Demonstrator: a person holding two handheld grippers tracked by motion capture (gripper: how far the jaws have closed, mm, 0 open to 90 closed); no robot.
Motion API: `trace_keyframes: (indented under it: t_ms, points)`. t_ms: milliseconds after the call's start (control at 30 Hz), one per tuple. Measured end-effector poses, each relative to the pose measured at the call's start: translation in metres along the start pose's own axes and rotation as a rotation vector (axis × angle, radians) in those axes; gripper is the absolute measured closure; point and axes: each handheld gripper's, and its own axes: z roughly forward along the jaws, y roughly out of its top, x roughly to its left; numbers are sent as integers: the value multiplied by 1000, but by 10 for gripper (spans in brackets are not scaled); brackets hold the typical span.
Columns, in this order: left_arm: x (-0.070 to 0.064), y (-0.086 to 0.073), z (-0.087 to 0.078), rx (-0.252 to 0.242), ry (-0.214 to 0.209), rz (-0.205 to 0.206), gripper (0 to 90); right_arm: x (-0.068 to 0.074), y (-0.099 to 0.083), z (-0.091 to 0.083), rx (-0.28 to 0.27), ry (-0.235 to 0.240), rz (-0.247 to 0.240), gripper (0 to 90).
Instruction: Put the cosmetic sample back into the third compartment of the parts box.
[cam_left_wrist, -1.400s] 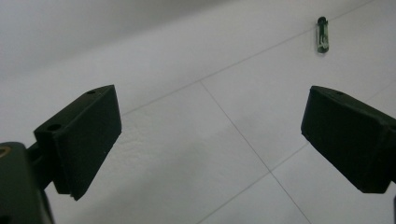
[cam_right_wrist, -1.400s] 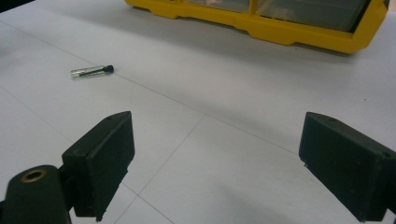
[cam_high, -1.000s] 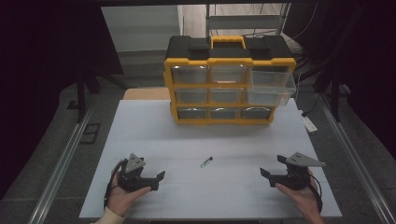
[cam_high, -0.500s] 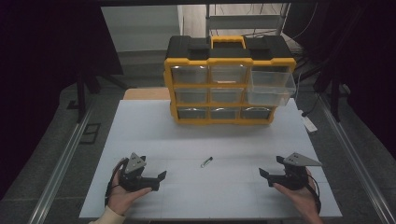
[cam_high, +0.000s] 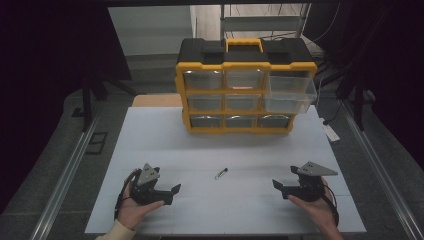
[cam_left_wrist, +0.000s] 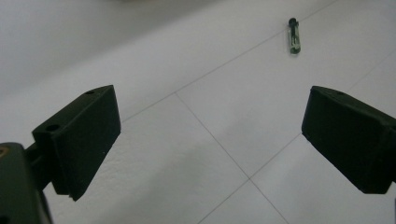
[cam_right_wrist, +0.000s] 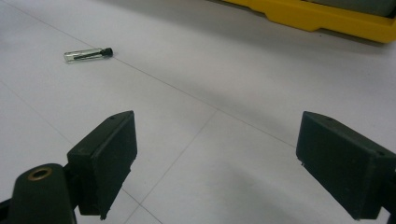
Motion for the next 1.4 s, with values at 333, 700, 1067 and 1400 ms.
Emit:
trace_keyframes:
  t_ms: [333, 700, 1067, 1400]
  points:
    - [4, -2, 0, 4, 9, -8, 52, 8, 6, 6, -5, 30, -14, 128]
    - [6, -2, 1, 0, 2, -5, 57, 17, 20, 18, -10, 50, -16, 134]
    - [2, -2, 3, 9, -2, 7, 56, 28, 28, 27, -1, 66, -38, 131]
    - [3, -2, 4, 11, -5, 4, 54, 37, 37, 38, 17, 85, -57, 125]
